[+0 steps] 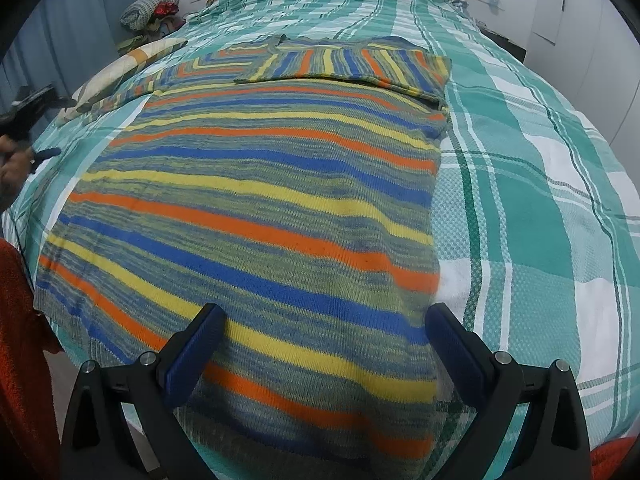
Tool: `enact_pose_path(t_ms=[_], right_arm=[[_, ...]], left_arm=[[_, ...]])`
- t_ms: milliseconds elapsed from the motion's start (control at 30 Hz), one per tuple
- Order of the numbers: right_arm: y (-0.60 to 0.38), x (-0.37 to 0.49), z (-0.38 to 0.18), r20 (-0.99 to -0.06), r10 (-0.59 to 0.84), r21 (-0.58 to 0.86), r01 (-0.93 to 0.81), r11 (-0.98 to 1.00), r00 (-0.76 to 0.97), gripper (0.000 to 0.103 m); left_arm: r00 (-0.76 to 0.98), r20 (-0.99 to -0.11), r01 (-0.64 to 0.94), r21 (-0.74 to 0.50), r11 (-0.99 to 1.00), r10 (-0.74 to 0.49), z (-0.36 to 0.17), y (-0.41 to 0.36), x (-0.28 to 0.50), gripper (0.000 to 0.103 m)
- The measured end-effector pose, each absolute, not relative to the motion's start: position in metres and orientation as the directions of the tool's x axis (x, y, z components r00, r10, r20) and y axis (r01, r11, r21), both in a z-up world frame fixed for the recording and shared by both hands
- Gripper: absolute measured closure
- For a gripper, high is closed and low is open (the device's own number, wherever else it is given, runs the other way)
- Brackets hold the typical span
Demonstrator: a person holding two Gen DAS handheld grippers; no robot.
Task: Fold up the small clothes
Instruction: 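Grasp the other sleeve cuff with the left tool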
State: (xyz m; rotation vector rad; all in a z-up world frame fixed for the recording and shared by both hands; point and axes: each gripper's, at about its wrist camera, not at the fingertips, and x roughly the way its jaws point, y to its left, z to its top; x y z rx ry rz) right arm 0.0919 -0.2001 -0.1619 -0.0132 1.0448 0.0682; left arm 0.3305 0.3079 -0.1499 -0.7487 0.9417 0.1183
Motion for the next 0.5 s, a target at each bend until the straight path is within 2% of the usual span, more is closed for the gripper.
enact_pose_path(t_ms=[167, 200, 267, 300, 333, 400, 500], right_arm=[[-0.2, 0.092, -0.164, -0.864, 0.048, 0.015, -0.069, 0.997, 0.501, 0.003], [-0.2, 0.093, -0.164, -0.864, 0.046, 0.013, -0.07, 0.997, 0.501, 0.002], [-0.2, 0.094, -0.165, -0.865, 0.045, 0.01, -0.071, 0.997, 0.5, 0.001], [-0.2, 0.094, -0.166, -0.865, 0.044, 0.01, -0.071, 0.997, 0.5, 0.001], [-0.2, 0.094, -0.166, -0.865, 0.045, 0.011, -0.071, 0.997, 0.499, 0.001], [-0.2, 0.094, -0.166, -0.866, 0.048, 0.015, -0.07, 0.997, 0.498, 0.001], [-0.201, 0.094, -0.165, -0.866, 0.056, 0.024, -0.07, 0.997, 0.497, 0.001]], left_arm=[[0.616, -0.768, -0.492, -0.55, 0.675, -0.177, -0.173, 0.327, 0.373, 0.012], [0.622, -0.767, -0.495, -0.542, 0.679, -0.159, -0.174, 0.324, 0.376, 0.018], [0.624, -0.767, -0.476, -0.525, 0.705, -0.151, -0.173, 0.318, 0.387, 0.045], [0.605, -0.778, -0.452, -0.51, 0.732, -0.168, -0.172, 0.312, 0.395, 0.086], [0.587, -0.791, -0.444, -0.494, 0.748, -0.175, -0.171, 0.308, 0.399, 0.1], [0.589, -0.801, -0.423, -0.416, 0.805, -0.105, -0.15, 0.297, 0.404, 0.102], [0.652, -0.757, -0.299, -0.317, 0.9, -0.05, -0.097, 0.259, 0.404, 0.102]])
